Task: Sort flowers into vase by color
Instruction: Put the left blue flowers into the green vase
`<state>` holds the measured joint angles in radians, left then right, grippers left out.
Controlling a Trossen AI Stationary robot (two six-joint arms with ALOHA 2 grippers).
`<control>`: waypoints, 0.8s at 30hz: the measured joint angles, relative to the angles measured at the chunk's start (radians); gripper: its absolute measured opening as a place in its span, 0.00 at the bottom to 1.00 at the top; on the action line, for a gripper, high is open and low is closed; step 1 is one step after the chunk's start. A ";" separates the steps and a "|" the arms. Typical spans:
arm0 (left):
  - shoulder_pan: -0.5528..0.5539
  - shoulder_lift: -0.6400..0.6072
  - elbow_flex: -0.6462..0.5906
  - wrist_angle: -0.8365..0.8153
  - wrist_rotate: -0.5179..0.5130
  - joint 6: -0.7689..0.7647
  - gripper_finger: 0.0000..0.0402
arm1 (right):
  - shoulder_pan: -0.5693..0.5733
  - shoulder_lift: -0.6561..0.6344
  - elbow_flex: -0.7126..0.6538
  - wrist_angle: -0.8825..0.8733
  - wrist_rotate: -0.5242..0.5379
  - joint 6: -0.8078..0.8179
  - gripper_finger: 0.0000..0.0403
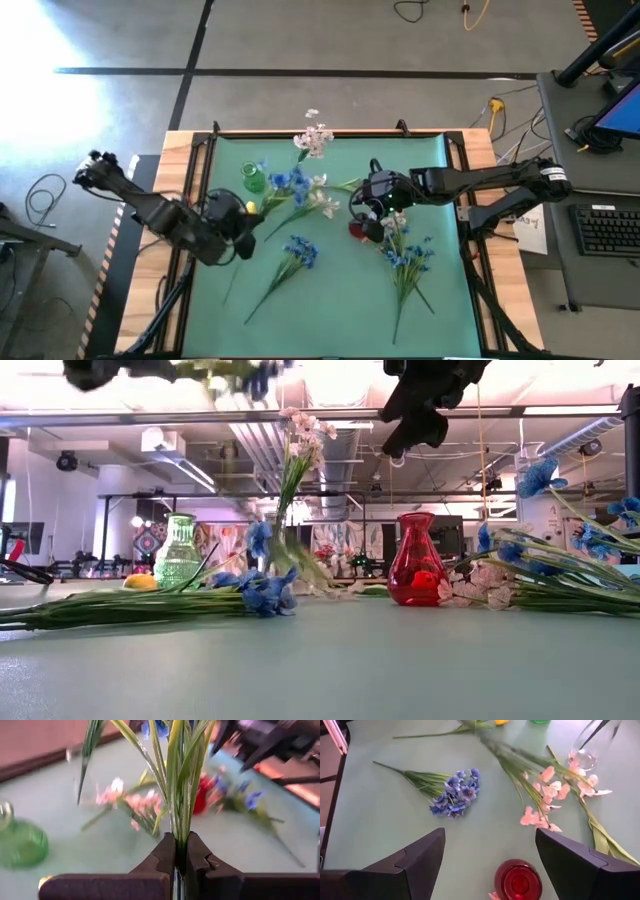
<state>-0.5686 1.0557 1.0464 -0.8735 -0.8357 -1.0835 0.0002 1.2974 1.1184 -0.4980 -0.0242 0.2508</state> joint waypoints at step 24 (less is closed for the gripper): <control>0.004 -0.002 0.197 0.215 -0.228 0.616 0.00 | 0.045 -0.002 -0.033 0.084 0.000 -0.035 0.75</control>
<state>-0.5644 1.0533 1.2438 -0.6584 -1.0633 -0.4679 0.0452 1.2957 1.0855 -0.4136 -0.0245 0.2155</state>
